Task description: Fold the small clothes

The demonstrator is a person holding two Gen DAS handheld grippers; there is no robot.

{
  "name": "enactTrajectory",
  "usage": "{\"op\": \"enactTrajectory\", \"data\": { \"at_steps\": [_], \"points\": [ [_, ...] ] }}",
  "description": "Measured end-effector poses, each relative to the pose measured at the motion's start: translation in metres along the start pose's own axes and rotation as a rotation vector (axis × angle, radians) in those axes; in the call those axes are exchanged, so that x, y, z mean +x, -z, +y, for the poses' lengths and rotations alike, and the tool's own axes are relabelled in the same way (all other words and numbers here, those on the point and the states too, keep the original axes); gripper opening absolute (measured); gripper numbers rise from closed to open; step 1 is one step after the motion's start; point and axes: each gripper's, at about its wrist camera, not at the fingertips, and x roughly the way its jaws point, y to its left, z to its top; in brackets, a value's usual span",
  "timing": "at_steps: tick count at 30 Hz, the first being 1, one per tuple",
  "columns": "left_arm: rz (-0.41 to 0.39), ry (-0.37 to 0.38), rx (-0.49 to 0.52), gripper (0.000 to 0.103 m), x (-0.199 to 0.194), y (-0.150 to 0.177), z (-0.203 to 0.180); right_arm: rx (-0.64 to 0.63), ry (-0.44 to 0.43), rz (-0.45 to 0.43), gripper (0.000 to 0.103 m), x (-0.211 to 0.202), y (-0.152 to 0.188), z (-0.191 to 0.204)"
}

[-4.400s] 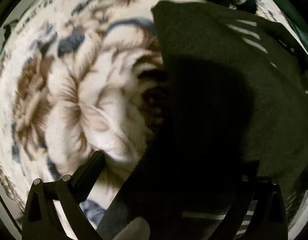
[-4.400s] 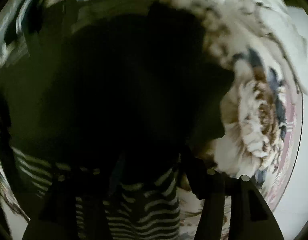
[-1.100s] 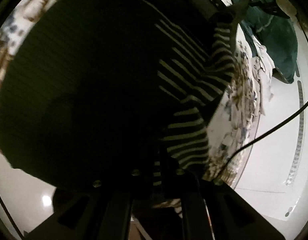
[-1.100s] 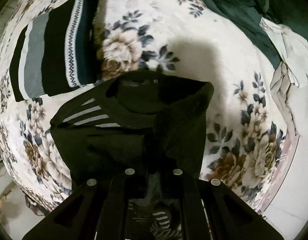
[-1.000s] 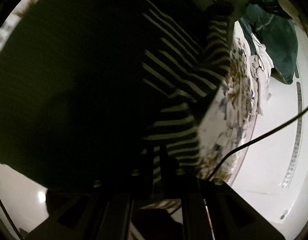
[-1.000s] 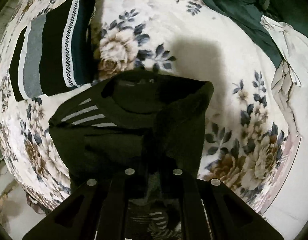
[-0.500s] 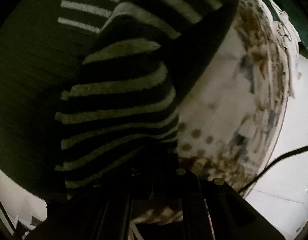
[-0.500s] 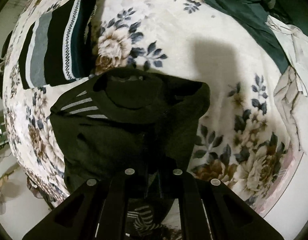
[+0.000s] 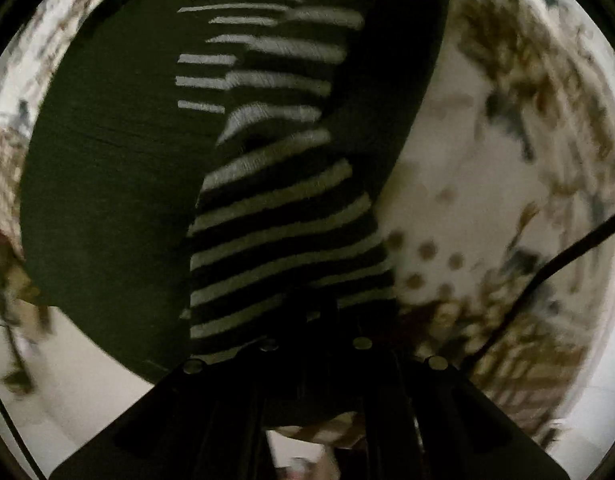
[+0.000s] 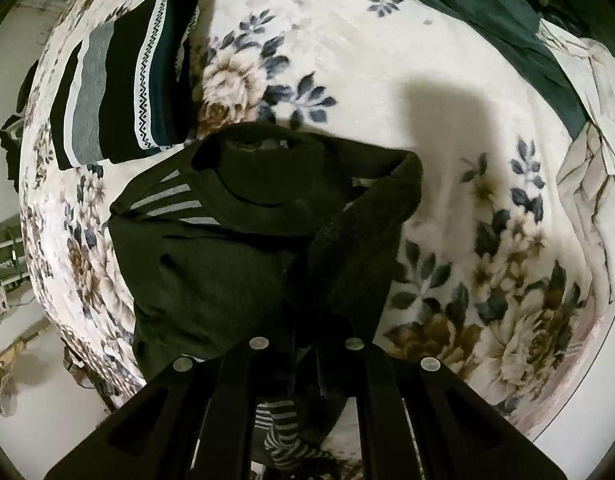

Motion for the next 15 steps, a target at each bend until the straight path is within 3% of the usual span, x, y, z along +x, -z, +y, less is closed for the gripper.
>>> {"op": "enactTrajectory", "data": {
  "at_steps": [7,12,15],
  "points": [
    [-0.071,-0.253,0.123,0.006,0.021,0.011,-0.031,0.024,0.001,0.000,0.008,0.001,0.002,-0.014],
    [-0.069,-0.296,0.077,0.007,0.028,0.011,-0.031,0.025,0.006,0.004,0.007,0.004,0.002,-0.017],
    [-0.023,-0.300,0.068,0.007,0.026,0.009,-0.037,0.018,0.011,0.004,0.007,0.003,0.003,-0.016]
  ]
}}
